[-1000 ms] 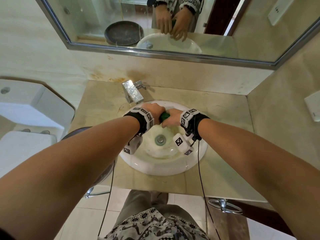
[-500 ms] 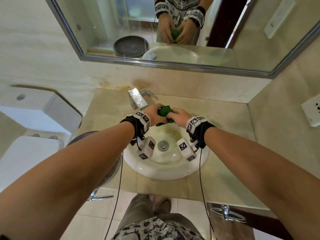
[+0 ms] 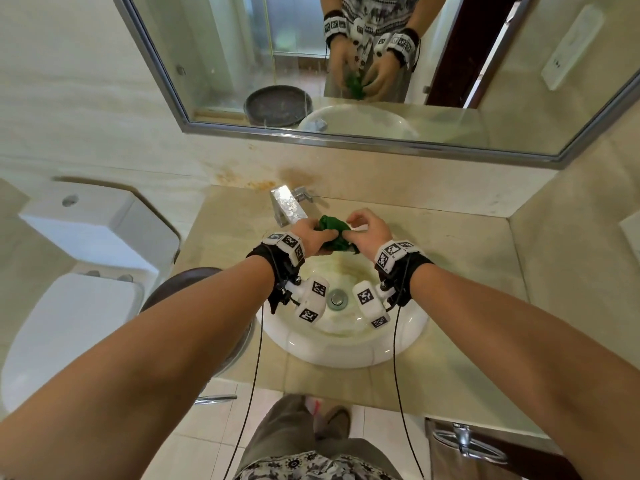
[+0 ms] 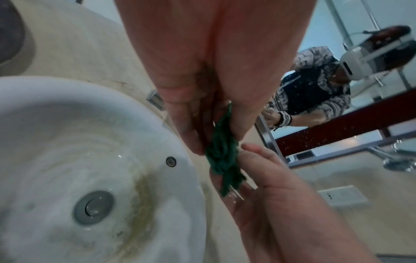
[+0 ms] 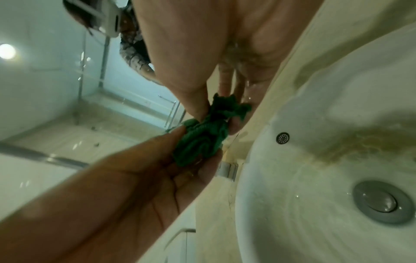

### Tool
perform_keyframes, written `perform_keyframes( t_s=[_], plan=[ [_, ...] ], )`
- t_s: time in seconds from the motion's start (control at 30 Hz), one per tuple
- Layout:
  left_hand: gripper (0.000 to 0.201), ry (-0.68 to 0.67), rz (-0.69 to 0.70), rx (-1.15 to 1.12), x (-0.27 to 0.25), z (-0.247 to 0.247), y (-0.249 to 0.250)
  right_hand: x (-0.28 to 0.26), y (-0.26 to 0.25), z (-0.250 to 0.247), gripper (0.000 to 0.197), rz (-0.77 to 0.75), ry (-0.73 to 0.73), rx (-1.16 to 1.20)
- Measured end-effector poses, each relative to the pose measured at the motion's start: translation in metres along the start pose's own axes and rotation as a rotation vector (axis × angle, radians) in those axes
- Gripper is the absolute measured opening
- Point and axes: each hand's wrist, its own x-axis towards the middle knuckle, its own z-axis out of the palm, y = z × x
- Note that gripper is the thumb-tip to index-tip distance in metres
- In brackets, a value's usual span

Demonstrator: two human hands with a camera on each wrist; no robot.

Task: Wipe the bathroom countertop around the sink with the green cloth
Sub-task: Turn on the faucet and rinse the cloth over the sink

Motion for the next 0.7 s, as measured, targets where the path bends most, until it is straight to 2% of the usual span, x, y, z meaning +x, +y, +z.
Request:
perform_keyframes(
  t_s=[0.07,0.17,0.27,0.37,0.53,0.7],
  plan=[
    [0.035,0.034,-0.039,-0.084,0.000,-0.002,-0.001,0.000,0.000,0.007,0.028,-0.063,-0.076,-0.030],
    [0.022,0.078,-0.089,-0.181,-0.002,-0.009,-0.001,-0.006,-0.004,0.020,0.041,-0.177,-0.154,-0.211],
    [0.027,0.090,-0.112,-0.255,-0.010,-0.014,0.003,-0.010,-0.005,0.030,0.049,-0.263,-0.227,-0.232],
    [0.033,0.076,-0.146,-0.244,-0.018,-0.017,0.003,-0.013,-0.005,0.035,0.048,-0.232,-0.234,-0.221],
    [0.040,0.052,-0.201,-0.232,-0.025,-0.025,0.000,-0.006,-0.010,0.036,0.030,-0.101,-0.215,-0.147],
    [0.044,0.086,-0.192,-0.226,-0.027,-0.029,0.000,-0.002,-0.014,0.039,0.038,0.006,-0.242,-0.027]
  ],
)
